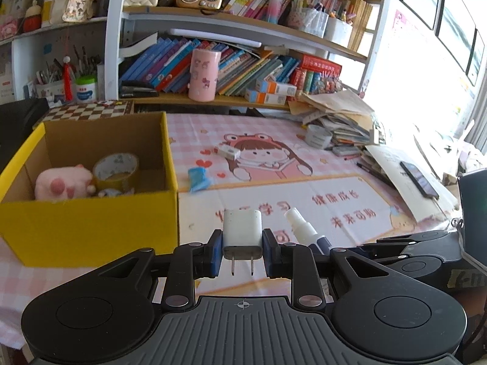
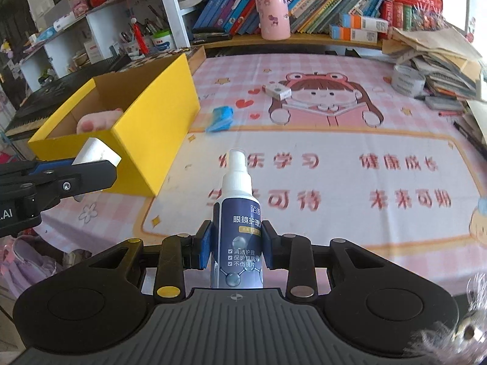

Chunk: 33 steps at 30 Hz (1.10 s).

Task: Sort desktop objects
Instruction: 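Lift and carry the plug and spray bottle with both tools over the yellow box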

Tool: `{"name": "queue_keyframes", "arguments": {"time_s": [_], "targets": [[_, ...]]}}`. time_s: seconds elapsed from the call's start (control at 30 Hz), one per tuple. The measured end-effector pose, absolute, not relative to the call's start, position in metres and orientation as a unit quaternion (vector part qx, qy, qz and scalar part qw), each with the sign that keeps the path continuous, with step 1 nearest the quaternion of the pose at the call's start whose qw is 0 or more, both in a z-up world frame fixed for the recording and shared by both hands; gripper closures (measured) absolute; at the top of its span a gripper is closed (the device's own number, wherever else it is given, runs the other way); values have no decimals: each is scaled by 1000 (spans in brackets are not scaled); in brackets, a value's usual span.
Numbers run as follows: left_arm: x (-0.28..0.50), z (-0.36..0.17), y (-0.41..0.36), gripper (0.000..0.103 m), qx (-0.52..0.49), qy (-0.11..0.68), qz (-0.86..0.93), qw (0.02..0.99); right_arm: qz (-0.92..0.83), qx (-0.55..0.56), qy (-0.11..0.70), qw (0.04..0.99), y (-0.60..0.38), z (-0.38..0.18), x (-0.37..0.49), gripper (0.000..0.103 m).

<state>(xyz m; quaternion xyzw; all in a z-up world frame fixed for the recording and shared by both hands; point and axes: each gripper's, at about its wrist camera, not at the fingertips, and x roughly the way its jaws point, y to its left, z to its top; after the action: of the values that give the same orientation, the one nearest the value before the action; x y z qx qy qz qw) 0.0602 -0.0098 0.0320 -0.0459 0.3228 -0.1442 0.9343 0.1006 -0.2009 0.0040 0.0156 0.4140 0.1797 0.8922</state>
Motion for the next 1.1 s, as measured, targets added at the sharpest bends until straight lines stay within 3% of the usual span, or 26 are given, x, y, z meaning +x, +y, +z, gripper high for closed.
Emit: {"name": "queue_keyframes", "arguments": {"time_s": [0.47, 1.1], "targets": [[11, 19, 11, 78, -43, 344, -137, 928, 180, 24, 436, 881, -180, -9, 40, 73], [-12, 19, 38, 78, -57, 348, -94, 931, 236, -2, 437, 868, -146, -7, 24, 73]]}}
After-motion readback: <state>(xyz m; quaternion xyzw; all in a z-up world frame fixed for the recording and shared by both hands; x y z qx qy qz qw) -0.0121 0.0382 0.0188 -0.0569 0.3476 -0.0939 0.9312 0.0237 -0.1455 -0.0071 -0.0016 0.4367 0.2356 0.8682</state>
